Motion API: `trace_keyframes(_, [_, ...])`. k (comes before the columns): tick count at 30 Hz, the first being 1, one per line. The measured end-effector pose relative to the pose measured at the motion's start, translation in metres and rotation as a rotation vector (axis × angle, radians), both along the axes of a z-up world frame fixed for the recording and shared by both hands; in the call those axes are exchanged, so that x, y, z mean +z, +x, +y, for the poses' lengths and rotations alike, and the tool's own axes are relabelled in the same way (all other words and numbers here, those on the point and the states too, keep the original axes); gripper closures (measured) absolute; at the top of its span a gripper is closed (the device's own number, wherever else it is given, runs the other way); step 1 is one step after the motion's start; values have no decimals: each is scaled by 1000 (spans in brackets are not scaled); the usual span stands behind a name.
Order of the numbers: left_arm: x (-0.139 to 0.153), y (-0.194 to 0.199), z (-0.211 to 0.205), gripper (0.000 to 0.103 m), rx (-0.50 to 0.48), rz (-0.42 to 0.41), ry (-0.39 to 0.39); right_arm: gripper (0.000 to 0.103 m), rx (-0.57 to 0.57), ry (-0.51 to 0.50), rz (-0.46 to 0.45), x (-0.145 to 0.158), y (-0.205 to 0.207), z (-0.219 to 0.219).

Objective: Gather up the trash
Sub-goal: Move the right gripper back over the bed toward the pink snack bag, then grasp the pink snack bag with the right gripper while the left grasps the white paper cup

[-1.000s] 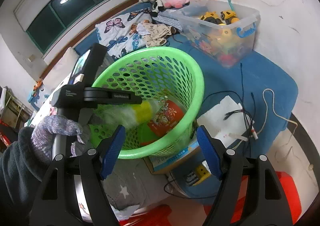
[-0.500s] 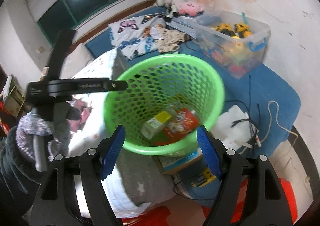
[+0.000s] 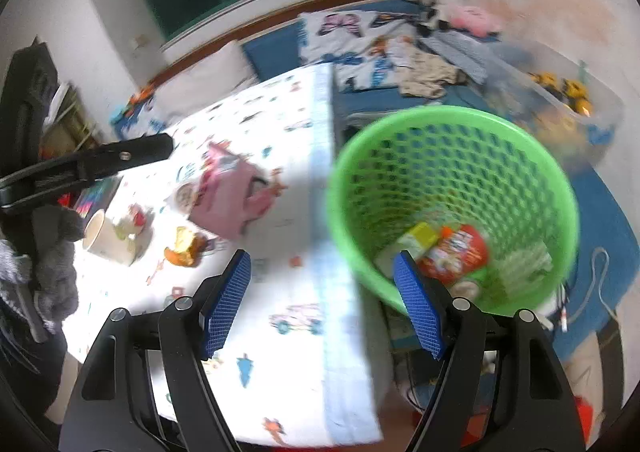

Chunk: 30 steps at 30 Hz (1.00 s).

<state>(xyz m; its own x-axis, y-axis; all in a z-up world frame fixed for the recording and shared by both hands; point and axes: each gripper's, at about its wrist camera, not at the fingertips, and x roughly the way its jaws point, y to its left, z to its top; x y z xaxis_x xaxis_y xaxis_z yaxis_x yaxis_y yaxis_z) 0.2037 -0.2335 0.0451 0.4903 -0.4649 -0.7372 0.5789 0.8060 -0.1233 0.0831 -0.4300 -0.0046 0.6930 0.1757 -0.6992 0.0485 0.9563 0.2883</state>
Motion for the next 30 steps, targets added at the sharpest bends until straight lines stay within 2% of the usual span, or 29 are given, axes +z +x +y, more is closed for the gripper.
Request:
trace_keyframes(9, [3, -7, 100, 27, 146, -23, -22, 29, 156, -11, 16, -6, 46, 60])
trace_keyframes(11, [3, -12, 119, 23, 167, -42, -14, 29, 182, -11, 17, -7, 54, 70])
trace_keyframes(13, [3, -14, 136, 22, 204, -60, -3, 29, 204, -26, 15, -7, 64, 82])
trace_keyframes(20, [-7, -19, 181, 20, 255, -39, 9, 30, 239, -85, 11, -13, 90, 109])
trace_keyframes(22, [-13, -22, 189, 17, 255, -33, 16, 32, 240, -108, 14, -16, 98, 113])
trace_keyframes(28, [-37, -30, 209, 17, 261, -1, 58, 39, 233, -129, 46, -27, 119, 119])
trace_keyframes(29, [-39, -30, 212, 17, 264, 2, 59, 41, 227, -141, 50, -28, 121, 119])
trace_keyframes(30, [-42, -30, 214, 17, 262, 8, 61, 47, 220, -158, 53, -30, 123, 120])
